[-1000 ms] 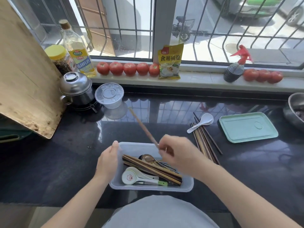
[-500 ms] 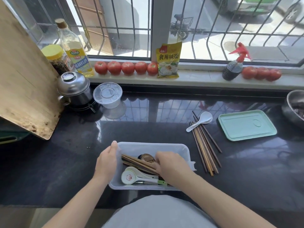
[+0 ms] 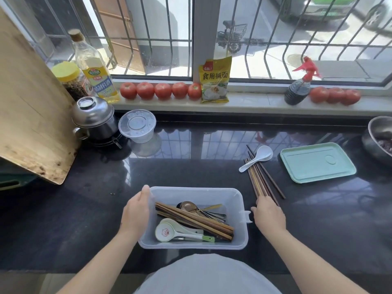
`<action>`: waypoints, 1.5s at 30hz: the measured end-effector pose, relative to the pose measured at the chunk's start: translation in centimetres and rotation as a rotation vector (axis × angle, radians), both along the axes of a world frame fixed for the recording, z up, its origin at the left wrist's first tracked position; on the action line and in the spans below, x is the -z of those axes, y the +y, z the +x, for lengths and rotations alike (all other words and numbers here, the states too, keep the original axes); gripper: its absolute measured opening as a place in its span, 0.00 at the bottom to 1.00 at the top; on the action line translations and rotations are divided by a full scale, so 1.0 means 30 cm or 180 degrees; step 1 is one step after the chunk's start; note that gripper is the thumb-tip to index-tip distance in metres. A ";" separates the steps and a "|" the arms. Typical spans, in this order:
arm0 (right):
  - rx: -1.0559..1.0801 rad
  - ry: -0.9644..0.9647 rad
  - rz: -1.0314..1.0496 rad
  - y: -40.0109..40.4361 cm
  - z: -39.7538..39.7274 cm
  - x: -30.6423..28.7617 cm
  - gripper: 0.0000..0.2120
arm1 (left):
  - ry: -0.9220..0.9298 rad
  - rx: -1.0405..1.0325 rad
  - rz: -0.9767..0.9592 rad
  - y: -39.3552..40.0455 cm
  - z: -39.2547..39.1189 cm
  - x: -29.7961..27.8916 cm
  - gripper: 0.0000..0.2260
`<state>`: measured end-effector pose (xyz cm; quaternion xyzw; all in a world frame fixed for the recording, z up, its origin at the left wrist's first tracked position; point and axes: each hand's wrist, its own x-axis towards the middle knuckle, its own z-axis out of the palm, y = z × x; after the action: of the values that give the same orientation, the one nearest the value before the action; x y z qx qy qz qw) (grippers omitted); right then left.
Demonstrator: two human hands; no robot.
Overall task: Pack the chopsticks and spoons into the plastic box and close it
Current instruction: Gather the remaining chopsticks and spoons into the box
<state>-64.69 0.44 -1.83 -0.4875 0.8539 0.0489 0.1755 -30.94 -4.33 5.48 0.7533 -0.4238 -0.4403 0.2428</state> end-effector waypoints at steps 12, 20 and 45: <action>0.0204 0.0116 -0.0297 0.021 -0.012 0.014 0.09 | 0.0018 -0.0038 0.0008 0.004 0.001 -0.004 0.19; 0.0161 0.0181 -0.0191 0.004 -0.006 0.011 0.08 | 0.0009 -0.0003 -0.0011 0.004 -0.008 -0.016 0.17; -0.2905 0.0205 0.1163 -0.056 0.385 -0.278 0.10 | 0.0030 -0.0033 0.0020 -0.001 0.011 0.004 0.19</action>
<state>-53.15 -1.25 6.53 -0.7714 0.5356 0.2848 0.1923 -30.61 -4.35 5.37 0.7543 -0.4173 -0.4439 0.2446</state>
